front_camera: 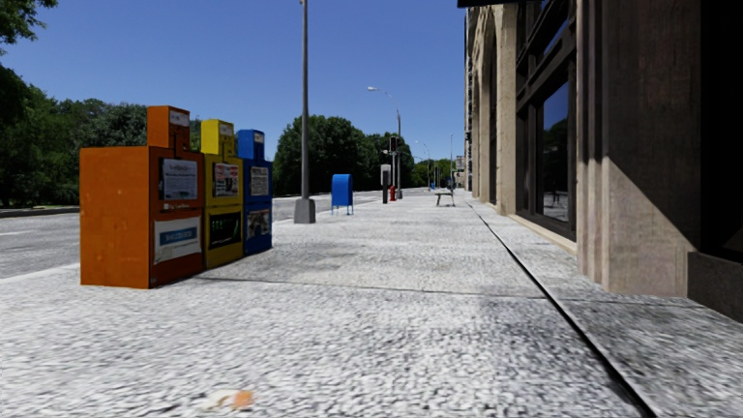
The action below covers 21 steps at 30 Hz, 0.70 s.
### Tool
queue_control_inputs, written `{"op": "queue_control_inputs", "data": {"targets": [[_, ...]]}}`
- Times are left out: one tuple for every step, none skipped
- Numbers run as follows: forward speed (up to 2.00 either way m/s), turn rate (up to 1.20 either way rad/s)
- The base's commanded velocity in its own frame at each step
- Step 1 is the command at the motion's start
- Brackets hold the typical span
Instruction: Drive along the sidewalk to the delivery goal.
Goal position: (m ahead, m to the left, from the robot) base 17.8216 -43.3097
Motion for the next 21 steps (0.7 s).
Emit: {"op": "queue_control_inputs", "data": {"targets": [[2.00, 0.00], [2.00, 0.00], [2.00, 0.00], [2.00, 0.00], [2.00, 0.00], [2.00, 0.00], [2.00, 0.00], [2.00, 0.00], [2.00, 0.00], [2.00, 0.00], [2.00, 0.00], [2.00, -0.01], [2.00, -0.01], [2.00, -0.09], [2.00, -0.17], [2.00, -0.22], [2.00, -0.22], [2.00, -0.23], [2.00, -0.23], [2.00, -0.23], [2.00, -0.23]]}}
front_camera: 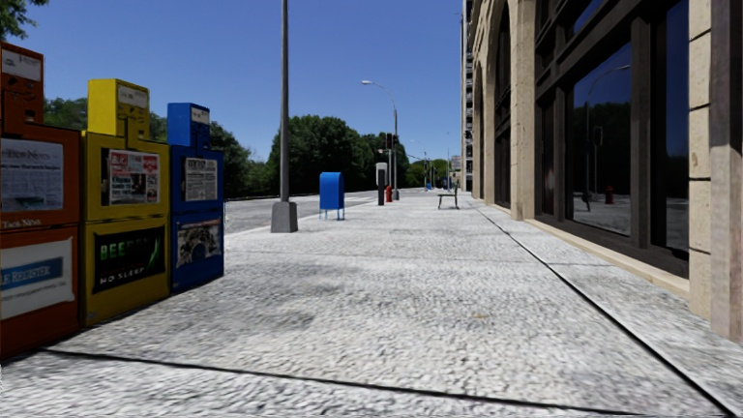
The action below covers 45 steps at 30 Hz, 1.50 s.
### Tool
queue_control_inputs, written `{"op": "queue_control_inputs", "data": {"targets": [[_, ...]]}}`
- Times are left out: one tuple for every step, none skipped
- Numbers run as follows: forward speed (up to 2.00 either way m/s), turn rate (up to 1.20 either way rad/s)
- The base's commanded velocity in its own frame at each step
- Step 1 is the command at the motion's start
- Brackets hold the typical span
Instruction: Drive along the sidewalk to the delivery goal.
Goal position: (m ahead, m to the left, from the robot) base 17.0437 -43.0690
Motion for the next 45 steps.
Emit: {"op": "queue_control_inputs", "data": {"targets": [[2.00, -0.23], [2.00, -0.23], [2.00, -0.23], [2.00, -0.23], [2.00, -0.23], [2.00, -0.22], [2.00, -0.22], [2.00, -0.10], [2.00, 0.00], [2.00, 0.00], [2.00, 0.00], [2.00, 0.00], [2.00, 0.00], [2.00, 0.00], [2.00, 0.00], [2.00, 0.00], [2.00, 0.00], [2.00, 0.00], [2.00, 0.00], [2.00, -0.04], [2.00, -0.09], [2.00, -0.09], [2.00, -0.10], [2.00, -0.10], [2.00, -0.10], [2.00, -0.10], [2.00, -0.10], [2.00, -0.10], [2.00, -0.10], [2.00, -0.10], [2.00, -0.10], [2.00, -0.06], [2.00, 0.00], [2.00, 0.00], [2.00, 0.00], [2.00, 0.00], [2.00, 0.00], [2.00, 0.00], [2.00, 0.00], [2.00, 0.00], [2.00, -0.06], [2.00, -0.06], [2.00, -0.11], [2.00, -0.18], [2.00, -0.20]]}}
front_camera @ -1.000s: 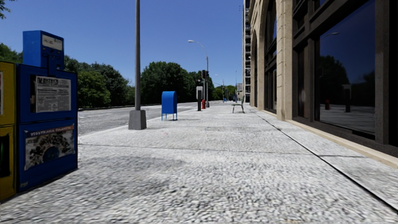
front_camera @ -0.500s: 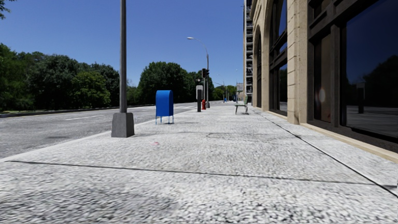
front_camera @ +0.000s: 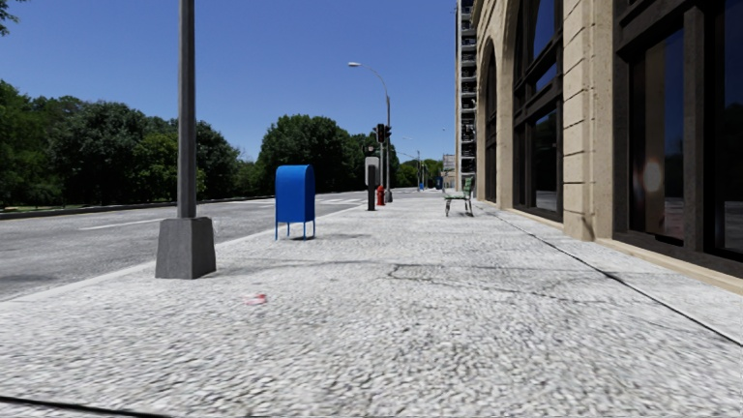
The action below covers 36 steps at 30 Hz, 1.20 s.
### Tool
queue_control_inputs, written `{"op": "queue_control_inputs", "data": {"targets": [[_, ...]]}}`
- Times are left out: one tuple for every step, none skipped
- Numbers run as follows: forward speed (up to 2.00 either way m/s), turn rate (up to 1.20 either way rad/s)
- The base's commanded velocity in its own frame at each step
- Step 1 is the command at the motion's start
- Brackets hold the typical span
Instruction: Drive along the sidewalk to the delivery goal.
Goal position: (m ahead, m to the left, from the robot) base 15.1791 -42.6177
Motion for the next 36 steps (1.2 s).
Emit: {"op": "queue_control_inputs", "data": {"targets": [[2.00, -0.20], [2.00, -0.21], [2.00, -0.21], [2.00, -0.21], [2.00, -0.21], [2.00, -0.21], [2.00, -0.21], [2.00, -0.21], [2.00, -0.21], [2.00, -0.21], [2.00, -0.21], [2.00, -0.21], [2.00, -0.21], [2.00, -0.18], [2.00, 0.00], [2.00, 0.00], [2.00, 0.00], [2.00, 0.00], [2.00, 0.00], [2.00, 0.00], [2.00, 0.00], [2.00, 0.00], [2.00, 0.00], [2.00, 0.00], [2.00, 0.00], [2.00, 0.00], [2.00, 0.00], [2.00, 0.00], [2.00, 0.00], [2.00, 0.00], [2.00, 0.00], [2.00, 0.00], [2.00, 0.00], [2.00, 0.00], [2.00, -0.11], [2.00, -0.11]]}}
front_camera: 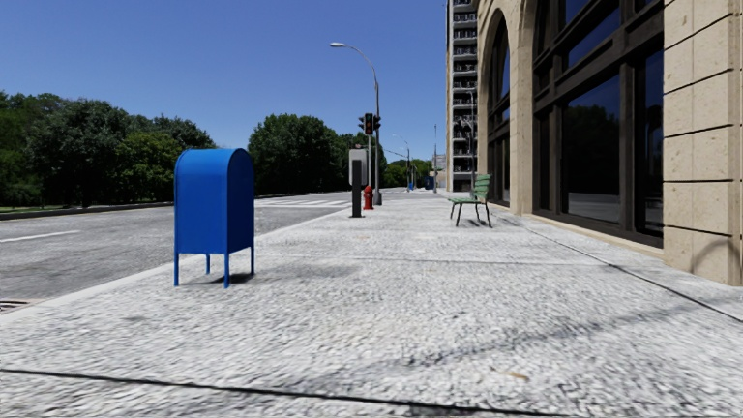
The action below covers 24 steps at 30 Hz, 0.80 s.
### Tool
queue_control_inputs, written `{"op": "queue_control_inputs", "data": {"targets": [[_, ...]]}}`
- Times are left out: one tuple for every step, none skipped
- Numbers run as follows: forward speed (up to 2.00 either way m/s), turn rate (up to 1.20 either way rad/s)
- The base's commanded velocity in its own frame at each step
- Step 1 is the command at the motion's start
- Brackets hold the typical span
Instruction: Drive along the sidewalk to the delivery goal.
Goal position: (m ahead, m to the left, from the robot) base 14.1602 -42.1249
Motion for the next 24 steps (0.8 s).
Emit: {"op": "queue_control_inputs", "data": {"targets": [[2.00, -0.52], [2.00, -0.55], [2.00, -0.56], [2.00, -0.56], [2.00, -0.56], [2.00, -0.56], [2.00, -0.56], [2.00, -0.56], [2.00, -0.56], [2.00, -0.56], [2.00, -0.52], [2.00, -0.52], [2.00, -0.08], [2.00, 0.00], [2.00, 0.00], [2.00, 0.00], [2.00, 0.00], [2.00, 0.00], [2.00, 0.00], [2.00, 0.00], [2.00, 0.00], [2.00, 0.00], [2.00, 0.00], [2.00, 0.00]]}}
